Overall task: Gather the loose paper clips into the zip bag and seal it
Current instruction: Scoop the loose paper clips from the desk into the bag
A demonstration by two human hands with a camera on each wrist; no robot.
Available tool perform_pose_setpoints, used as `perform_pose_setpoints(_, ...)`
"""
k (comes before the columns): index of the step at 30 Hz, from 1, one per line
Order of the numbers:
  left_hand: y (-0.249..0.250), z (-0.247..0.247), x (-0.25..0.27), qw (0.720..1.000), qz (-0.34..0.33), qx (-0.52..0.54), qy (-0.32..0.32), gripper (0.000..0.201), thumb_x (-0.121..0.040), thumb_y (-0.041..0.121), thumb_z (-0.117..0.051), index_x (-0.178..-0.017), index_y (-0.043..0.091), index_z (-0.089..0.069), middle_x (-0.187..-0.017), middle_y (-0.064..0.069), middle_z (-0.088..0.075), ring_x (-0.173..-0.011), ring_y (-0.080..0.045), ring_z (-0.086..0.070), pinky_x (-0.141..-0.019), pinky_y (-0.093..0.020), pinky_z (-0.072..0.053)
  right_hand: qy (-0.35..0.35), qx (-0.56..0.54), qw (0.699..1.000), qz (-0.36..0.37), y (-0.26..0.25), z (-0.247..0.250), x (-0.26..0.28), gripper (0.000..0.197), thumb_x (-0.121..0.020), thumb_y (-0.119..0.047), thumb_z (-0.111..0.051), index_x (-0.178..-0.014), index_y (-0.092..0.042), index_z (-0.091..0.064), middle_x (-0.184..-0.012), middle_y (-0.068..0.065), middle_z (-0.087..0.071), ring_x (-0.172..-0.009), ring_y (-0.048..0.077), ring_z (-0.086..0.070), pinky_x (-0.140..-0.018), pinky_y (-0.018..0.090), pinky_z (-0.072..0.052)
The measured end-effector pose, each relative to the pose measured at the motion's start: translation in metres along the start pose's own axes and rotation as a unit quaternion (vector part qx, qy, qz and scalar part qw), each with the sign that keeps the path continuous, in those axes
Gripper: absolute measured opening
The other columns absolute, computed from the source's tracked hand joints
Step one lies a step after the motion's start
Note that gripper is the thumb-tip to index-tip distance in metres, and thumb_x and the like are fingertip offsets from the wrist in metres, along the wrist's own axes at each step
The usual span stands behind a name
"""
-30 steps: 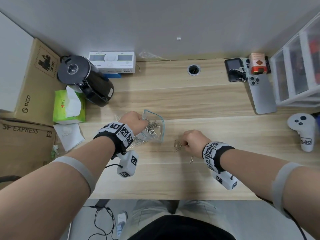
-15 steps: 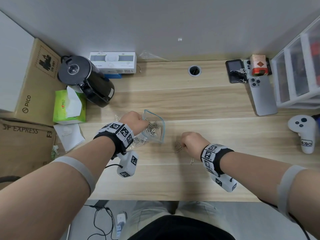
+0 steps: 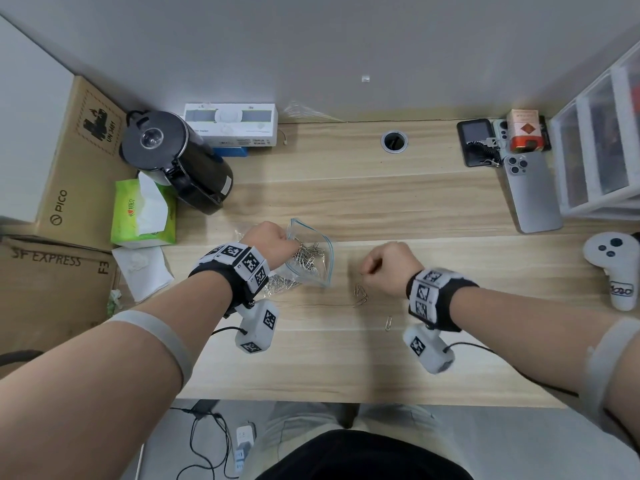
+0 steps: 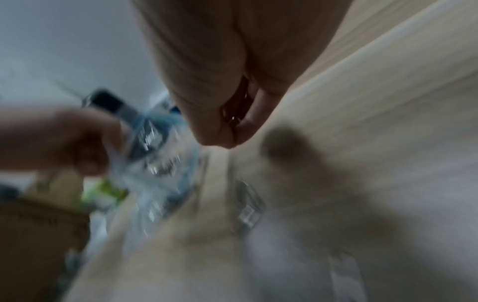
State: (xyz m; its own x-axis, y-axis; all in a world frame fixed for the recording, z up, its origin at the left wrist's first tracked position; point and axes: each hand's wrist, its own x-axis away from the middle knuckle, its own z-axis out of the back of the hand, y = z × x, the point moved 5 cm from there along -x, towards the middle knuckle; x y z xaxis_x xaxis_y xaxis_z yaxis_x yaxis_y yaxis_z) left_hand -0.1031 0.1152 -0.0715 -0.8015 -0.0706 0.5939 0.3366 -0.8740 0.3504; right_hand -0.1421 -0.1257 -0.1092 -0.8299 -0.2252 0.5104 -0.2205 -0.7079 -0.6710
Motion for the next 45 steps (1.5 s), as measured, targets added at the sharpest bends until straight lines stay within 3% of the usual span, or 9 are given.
perform_pose_setpoints(5, 0.004, 0.001, 0.001, 1.000, -0.006, -0.011, -0.003, 0.024, -0.080, 0.028, -0.062, -0.064, 0.014, -0.051, -0.061, -0.006, -0.045, -0.060, -0.022, -0.043, -0.057, -0.031, -0.034, 0.003, -0.087, 0.994, 0.060, -0.066, 0.003, -0.024, 0.010, -0.070, -0.004, -0.077, -0.074, -0.013, -0.076, -0.078, 0.002, -0.074, -0.069, 0.007, -0.065, -0.073, 0.019, -0.054)
perform_pose_setpoints(8, 0.007, 0.003, 0.001, 1.000, -0.008, -0.008, 0.000, 0.021, -0.078, 0.028, -0.062, -0.063, 0.013, -0.057, -0.061, -0.006, -0.050, -0.060, -0.022, -0.047, -0.056, -0.031, -0.037, -0.011, -0.105, 0.992, 0.072, -0.088, -0.015, -0.032, 0.014, -0.069, -0.001, -0.076, -0.077, -0.012, -0.077, -0.074, -0.002, -0.072, -0.064, 0.003, -0.062, -0.069, 0.015, -0.051)
perform_pose_setpoints(18, -0.003, 0.002, -0.001, 1.000, -0.003, -0.006, 0.006, 0.029, -0.079, 0.034, -0.061, -0.062, 0.014, -0.050, -0.061, -0.006, -0.045, -0.060, -0.022, -0.045, -0.058, -0.031, -0.038, -0.012, -0.011, 0.995, 0.097, -0.053, 0.006, -0.025, 0.013, -0.078, -0.010, -0.068, -0.087, -0.018, -0.072, -0.080, -0.008, -0.069, -0.075, 0.009, -0.066, -0.077, 0.021, -0.054)
perform_pose_setpoints(21, -0.001, 0.002, -0.001, 1.000, 0.001, 0.000, 0.010, 0.027, -0.080, 0.030, -0.062, -0.062, 0.014, -0.050, -0.063, -0.006, -0.045, -0.061, -0.023, -0.044, -0.057, -0.030, -0.037, -0.117, 0.126, 0.982, 0.083, -0.019, 0.009, -0.010, 0.014, -0.072, -0.010, -0.067, -0.080, -0.021, -0.070, -0.074, -0.012, -0.068, -0.069, 0.007, -0.065, -0.077, 0.026, -0.056)
perform_pose_setpoints(24, 0.002, 0.001, -0.001, 1.000, -0.002, 0.002, 0.007, 0.025, -0.080, 0.028, -0.062, -0.064, 0.014, -0.050, -0.064, -0.006, -0.044, -0.061, -0.022, -0.043, -0.057, -0.030, -0.035, -0.248, 0.272, 0.928, 0.063, 0.005, -0.006, 0.014, 0.014, -0.071, -0.016, -0.070, -0.081, -0.026, -0.070, -0.072, -0.015, -0.066, -0.071, 0.006, -0.065, -0.078, 0.027, -0.057)
perform_pose_setpoints(27, 0.004, 0.000, -0.001, 1.000, -0.002, -0.001, 0.005, 0.025, -0.080, 0.031, -0.061, -0.066, 0.014, -0.049, -0.064, -0.006, -0.043, -0.061, -0.022, -0.042, -0.057, -0.030, -0.033, -0.280, 0.306, 0.907, 0.077, 0.013, -0.018, 0.028, 0.016, -0.074, -0.023, -0.075, -0.089, -0.022, -0.071, -0.074, -0.014, -0.063, -0.075, 0.012, -0.064, -0.075, 0.027, -0.055)
perform_pose_setpoints(34, 0.002, -0.001, -0.002, 1.000, -0.012, -0.010, 0.007, 0.035, -0.083, 0.029, -0.061, -0.058, 0.014, -0.041, -0.061, -0.006, -0.039, -0.059, -0.022, -0.040, -0.056, -0.030, -0.033, -0.212, 0.299, 0.924, 0.110, 0.012, -0.028, 0.021, 0.011, -0.082, -0.030, -0.066, -0.088, -0.022, -0.072, -0.084, -0.006, -0.071, -0.077, 0.017, -0.063, -0.070, 0.025, -0.049)
perform_pose_setpoints(38, 0.000, -0.001, -0.001, 1.000, -0.008, -0.011, 0.005, 0.031, -0.082, 0.031, -0.062, -0.062, 0.013, -0.046, -0.061, -0.006, -0.041, -0.059, -0.022, -0.041, -0.057, -0.030, -0.034, -0.152, 0.244, 0.954, 0.089, 0.014, -0.030, 0.014, 0.010, -0.079, -0.029, -0.065, -0.085, -0.023, -0.070, -0.081, -0.007, -0.070, -0.076, 0.016, -0.063, -0.068, 0.026, -0.051)
perform_pose_setpoints(45, -0.004, -0.003, -0.002, 1.000, -0.014, -0.006, 0.008, 0.038, -0.082, 0.030, -0.060, -0.056, 0.016, -0.037, -0.058, -0.005, -0.036, -0.057, -0.022, -0.039, -0.056, -0.030, -0.033, -0.039, 0.184, 0.981, 0.048, 0.017, -0.020, 0.006, 0.012, -0.080, -0.034, -0.061, -0.081, -0.023, -0.064, -0.082, -0.007, -0.067, -0.078, 0.017, -0.062, -0.070, 0.031, -0.053)
